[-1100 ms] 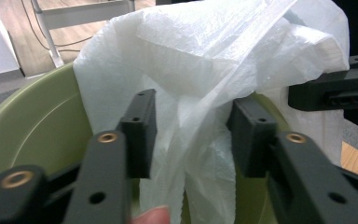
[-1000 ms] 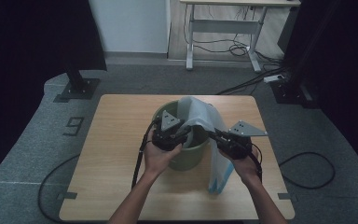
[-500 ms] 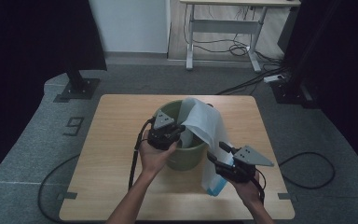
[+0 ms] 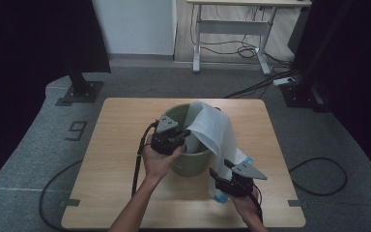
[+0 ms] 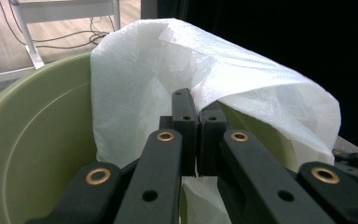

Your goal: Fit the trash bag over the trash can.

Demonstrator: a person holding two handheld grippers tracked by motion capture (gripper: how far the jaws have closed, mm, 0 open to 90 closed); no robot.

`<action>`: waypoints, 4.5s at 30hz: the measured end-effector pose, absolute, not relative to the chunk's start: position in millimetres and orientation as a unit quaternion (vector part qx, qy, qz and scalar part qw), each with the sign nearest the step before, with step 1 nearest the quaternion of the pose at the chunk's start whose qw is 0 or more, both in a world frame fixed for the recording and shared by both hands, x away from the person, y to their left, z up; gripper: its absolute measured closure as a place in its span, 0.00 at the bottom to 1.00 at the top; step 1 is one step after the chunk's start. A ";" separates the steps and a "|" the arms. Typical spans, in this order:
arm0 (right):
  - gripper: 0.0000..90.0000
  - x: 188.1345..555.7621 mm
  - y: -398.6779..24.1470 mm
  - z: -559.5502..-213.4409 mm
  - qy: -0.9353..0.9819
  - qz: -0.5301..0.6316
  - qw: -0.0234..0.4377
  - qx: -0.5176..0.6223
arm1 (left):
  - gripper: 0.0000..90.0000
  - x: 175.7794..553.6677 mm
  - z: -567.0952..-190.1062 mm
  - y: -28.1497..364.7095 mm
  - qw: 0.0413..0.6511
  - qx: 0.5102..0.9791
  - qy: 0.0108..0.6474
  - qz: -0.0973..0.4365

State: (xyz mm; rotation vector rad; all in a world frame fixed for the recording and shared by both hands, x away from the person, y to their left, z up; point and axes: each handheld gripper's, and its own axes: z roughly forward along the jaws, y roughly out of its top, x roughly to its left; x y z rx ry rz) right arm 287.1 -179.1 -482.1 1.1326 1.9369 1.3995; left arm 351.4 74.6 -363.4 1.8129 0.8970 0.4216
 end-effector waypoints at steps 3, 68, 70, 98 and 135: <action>0.81 291.9 -184.5 -488.0 0.711 0.525 0.229 0.407 | 0.97 350.2 -363.3 78.5 0.516 0.757 0.364 0.170; 0.98 306.4 -196.9 -373.9 0.686 0.545 0.344 0.338 | 0.40 340.8 -346.9 78.3 0.548 0.765 0.308 0.142; 0.98 306.7 -194.0 -374.0 0.689 0.545 0.341 0.335 | 0.40 339.7 -347.8 74.1 0.545 0.768 0.303 0.143; 0.81 303.5 -188.1 -388.5 0.701 0.579 0.282 0.307 | 0.99 352.6 -367.4 90.4 0.539 0.771 0.320 0.115; 0.43 278.8 -207.8 -423.6 0.706 0.586 0.238 0.319 | 0.97 349.7 -373.7 118.3 0.545 0.758 0.338 0.118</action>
